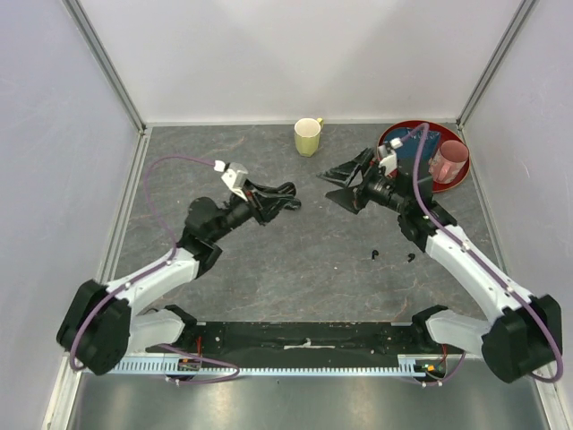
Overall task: Insert the wireless bluetooth earbuds into the charging case
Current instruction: Pick up the charging case at the center of the board.
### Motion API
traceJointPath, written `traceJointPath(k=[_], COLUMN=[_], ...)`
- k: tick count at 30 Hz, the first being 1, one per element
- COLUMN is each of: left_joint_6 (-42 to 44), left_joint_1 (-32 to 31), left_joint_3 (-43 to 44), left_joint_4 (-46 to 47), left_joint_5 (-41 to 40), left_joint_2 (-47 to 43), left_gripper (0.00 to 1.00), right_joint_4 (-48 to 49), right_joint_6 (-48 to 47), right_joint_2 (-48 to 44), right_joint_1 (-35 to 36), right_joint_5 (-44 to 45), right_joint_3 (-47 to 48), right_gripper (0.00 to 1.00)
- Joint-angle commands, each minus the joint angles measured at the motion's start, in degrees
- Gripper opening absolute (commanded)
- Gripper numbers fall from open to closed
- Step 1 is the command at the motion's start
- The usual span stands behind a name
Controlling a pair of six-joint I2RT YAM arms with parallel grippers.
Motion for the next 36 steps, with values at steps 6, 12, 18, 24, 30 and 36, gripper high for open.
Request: traceJointPath(k=[6, 12, 18, 24, 30, 36], left_joint_6=[6.9, 5.0, 4.3, 3.8, 3.9, 4.6], left_joint_1=[7.0, 7.0, 7.0, 6.9, 7.0, 6.9], left_joint_3=[8.3, 9.0, 9.2, 9.4, 9.2, 9.2], left_joint_4=[-10.8, -10.2, -9.3, -9.1, -9.1, -9.5], left_joint_5=[34.6, 36.2, 35.8, 35.9, 36.2, 36.4], left_joint_2=[-6.7, -4.2, -3.7, -3.3, -3.3, -3.1], left_gripper=[0.02, 0.02, 0.02, 0.02, 0.02, 0.02], right_joint_4=[12.3, 14.8, 19.8, 22.4, 24.6, 29.4], right_joint_6=[2.2, 4.6, 7.6, 10.3, 13.1, 18.6], right_joint_2=[6.5, 7.3, 8.4, 9.7, 10.9, 11.6], right_joint_1=[0.1, 3.4, 5.9, 6.6, 7.5, 7.9], right_joint_5=[-27.4, -26.1, -25.0, -24.0, -23.1, -21.2], right_joint_3=[-1.2, -0.4, -2.1, -4.3, -5.8, -8.1], right_gripper=[0.96, 0.97, 0.95, 0.85, 0.77, 0.73])
